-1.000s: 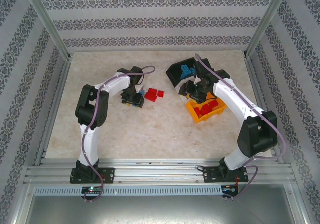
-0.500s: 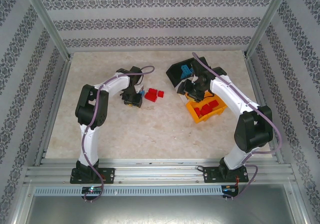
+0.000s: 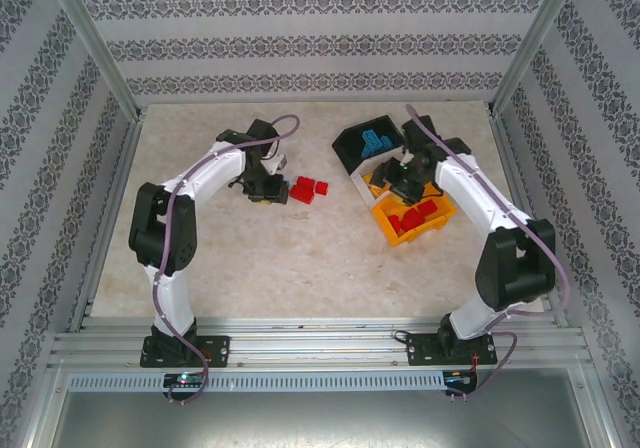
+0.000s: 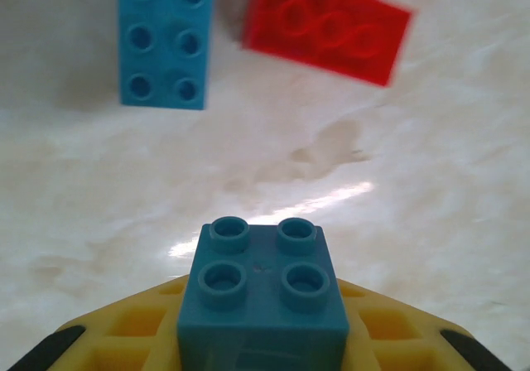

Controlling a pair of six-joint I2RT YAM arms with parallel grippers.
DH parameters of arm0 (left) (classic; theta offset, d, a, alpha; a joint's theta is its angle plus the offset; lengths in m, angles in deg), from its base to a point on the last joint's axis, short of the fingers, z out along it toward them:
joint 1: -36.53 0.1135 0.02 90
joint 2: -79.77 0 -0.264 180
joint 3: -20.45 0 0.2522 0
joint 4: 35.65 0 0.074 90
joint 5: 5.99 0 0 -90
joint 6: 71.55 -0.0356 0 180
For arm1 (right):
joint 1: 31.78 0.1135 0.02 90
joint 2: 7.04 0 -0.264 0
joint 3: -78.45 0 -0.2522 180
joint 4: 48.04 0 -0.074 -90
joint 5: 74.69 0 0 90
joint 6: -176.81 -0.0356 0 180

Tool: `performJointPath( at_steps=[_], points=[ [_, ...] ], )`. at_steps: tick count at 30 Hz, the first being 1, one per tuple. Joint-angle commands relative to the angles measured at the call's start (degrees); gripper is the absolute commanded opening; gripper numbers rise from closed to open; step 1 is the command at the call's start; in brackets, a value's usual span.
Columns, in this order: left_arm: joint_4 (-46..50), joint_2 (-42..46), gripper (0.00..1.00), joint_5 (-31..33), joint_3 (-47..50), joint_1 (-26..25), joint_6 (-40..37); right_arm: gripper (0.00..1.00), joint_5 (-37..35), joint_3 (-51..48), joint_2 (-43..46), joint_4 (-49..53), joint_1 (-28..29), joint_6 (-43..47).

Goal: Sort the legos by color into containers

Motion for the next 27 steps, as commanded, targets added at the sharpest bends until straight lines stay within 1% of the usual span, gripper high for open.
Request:
performJointPath(
  at_steps=[1,5,7,9,12,14,16,22,24,27],
  points=[
    [-4.6,1.4,0.33,-8.7,-2.6,0.6,7.1,0.6,0.8,-3.3,5.6,-1.5,-4.8,-2.2],
    [-14.2,-0.7,0.33,-16.7,-4.6,0.5,16.3,0.6,1.5,-6.0,9.0,-1.8,-8.2,-2.7],
    [-20.6,-2.8,0.33,-20.2,-5.8,0.4,22.0,0.6,1.4,-6.7,10.1,-1.3,-8.6,-2.5],
    [-29.3,-5.7,0.33,-23.6,-6.6,0.4,29.5,0.6,1.4,-7.6,11.3,-1.1,-8.6,-2.4],
    [-41.3,-10.6,0.33,-27.0,-8.9,0.1,40.7,0.6,1.2,-8.8,13.2,-0.4,-8.9,-2.2],
    [-45.2,-14.4,0.33,-27.8,-12.5,-0.5,45.2,0.6,0.8,-9.2,14.0,0.4,-9.2,-1.6],
    [-44.4,-18.3,0.33,-27.9,-18.2,-1.3,46.6,0.6,0.6,-9.5,14.6,1.1,-9.7,-0.9],
    [-36.6,-30.8,0.33,-27.8,-38.2,-3.5,47.2,0.61,1.1,-9.2,14.5,1.9,-12.0,1.0],
    [-34.7,-34.1,0.33,-27.5,-43.5,-3.9,47.8,0.61,1.5,-8.8,14.0,2.1,-12.7,1.5],
    [-33.7,-37.9,0.33,-27.1,-48.7,-4.3,49.1,0.61,2.1,-8.0,13.2,2.5,-13.6,2.5]
  ],
)
